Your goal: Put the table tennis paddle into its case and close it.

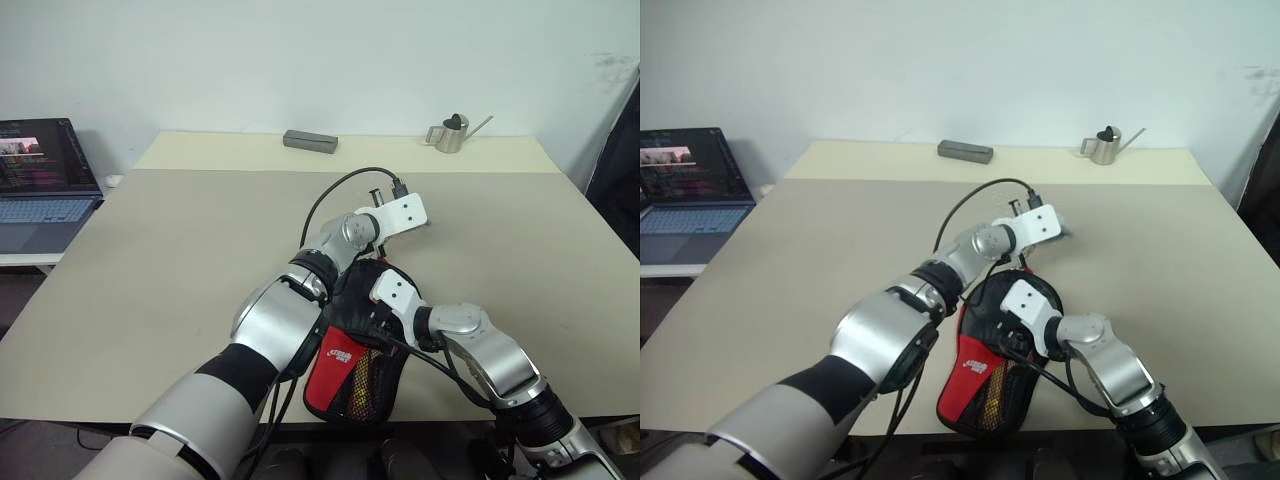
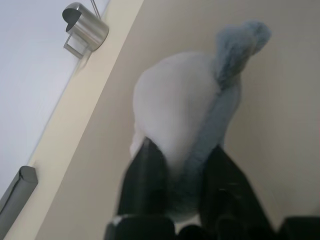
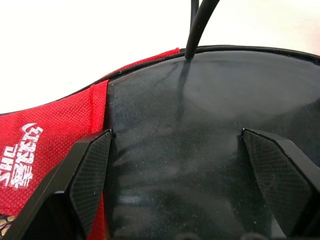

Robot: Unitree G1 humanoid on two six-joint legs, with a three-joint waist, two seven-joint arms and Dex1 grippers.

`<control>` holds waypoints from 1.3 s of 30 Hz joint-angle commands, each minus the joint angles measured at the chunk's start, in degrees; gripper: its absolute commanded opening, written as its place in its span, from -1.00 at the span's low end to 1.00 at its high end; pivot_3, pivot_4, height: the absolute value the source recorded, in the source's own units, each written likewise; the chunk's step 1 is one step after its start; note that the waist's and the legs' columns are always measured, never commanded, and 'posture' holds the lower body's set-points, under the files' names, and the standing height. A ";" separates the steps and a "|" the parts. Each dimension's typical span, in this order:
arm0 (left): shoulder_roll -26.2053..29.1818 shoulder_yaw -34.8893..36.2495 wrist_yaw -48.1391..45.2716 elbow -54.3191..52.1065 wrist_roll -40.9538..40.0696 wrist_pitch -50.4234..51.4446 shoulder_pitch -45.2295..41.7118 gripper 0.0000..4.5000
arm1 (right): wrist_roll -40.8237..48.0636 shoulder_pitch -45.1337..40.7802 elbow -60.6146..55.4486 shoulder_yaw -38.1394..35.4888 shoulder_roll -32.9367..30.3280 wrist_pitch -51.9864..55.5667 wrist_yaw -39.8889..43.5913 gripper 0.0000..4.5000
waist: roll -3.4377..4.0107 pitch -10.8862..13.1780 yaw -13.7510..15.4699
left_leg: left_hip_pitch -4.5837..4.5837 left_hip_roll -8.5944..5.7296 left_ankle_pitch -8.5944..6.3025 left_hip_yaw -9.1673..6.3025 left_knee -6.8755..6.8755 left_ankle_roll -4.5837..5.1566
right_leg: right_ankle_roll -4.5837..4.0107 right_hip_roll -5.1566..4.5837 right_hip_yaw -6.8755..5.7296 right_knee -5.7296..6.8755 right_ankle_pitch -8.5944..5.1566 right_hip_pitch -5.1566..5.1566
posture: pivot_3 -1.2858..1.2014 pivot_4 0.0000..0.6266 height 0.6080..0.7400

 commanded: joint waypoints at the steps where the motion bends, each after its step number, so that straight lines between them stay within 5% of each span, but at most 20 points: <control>1: 0.61 1.44 -1.10 -3.57 -1.60 -0.67 -2.33 0.00 | -0.90 3.32 6.13 6.22 -0.33 4.43 1.00 1.00 | 0.00 0.00 -0.06 | 0.01 0.00 0.00 0.00 0.00 -0.01 | 0.00 0.00 0.01 0.00 0.00 0.00 | 0.03 -0.52 1.00; 5: 3.14 1.09 -5.94 -3.90 -1.45 -3.08 -2.35 0.64 | -0.92 2.59 7.06 5.78 -0.57 3.84 1.58 1.00 | 0.02 -0.01 -0.38 | 0.04 0.00 -0.01 0.03 -0.02 -0.02 | 0.00 0.01 0.05 0.01 0.00 0.00 | 0.03 -0.52 1.00; 13: 8.09 6.18 -16.12 -5.52 -7.85 -8.01 -2.73 0.64 | -1.30 0.40 9.91 5.30 0.07 2.14 2.76 1.00 | 0.03 -0.02 -0.53 | 0.14 0.00 -0.03 0.06 -0.03 -0.03 | -0.01 0.01 0.08 0.02 0.00 0.06 | 0.03 -0.52 1.00; 17: 12.40 13.57 -30.74 -8.44 -18.01 -9.16 -1.55 0.64 | -1.01 -0.96 10.49 3.66 0.52 1.64 2.80 1.00 | 0.03 -0.02 -0.91 | 0.17 0.02 -0.03 0.08 -0.03 -0.03 | -0.01 0.01 0.10 0.07 0.00 0.06 | 0.03 -0.52 1.00; 23: 21.01 16.86 -51.85 -23.66 -28.69 -1.70 13.65 0.64 | 0.24 -2.04 7.46 1.13 -1.21 1.68 4.36 1.00 | 0.35 -0.19 -1.09 | 0.29 0.01 -0.03 0.17 -0.05 -0.03 | -0.10 0.01 0.22 0.20 -0.04 0.09 | 0.03 -0.52 1.00; 32: 29.34 15.72 -50.80 -66.82 -38.49 25.70 45.56 0.64 | 4.32 -3.87 0.54 -2.78 -6.33 2.73 7.31 1.00 | 0.31 -0.12 0.82 | -0.73 -0.06 -0.03 -0.11 0.20 -0.03 | -0.43 -0.51 0.18 0.12 0.14 -0.62 | 0.03 -0.52 1.00; 39: 31.33 14.45 -49.03 -77.75 -43.27 34.02 49.09 0.64 | 9.35 -6.46 -3.75 -7.57 -10.07 5.20 10.02 1.00 | 0.35 -0.08 2.13 | -1.18 -0.17 -0.01 -0.23 0.26 -0.04 | -0.47 -0.65 -0.02 0.12 0.16 -0.94 | 0.03 -0.52 1.00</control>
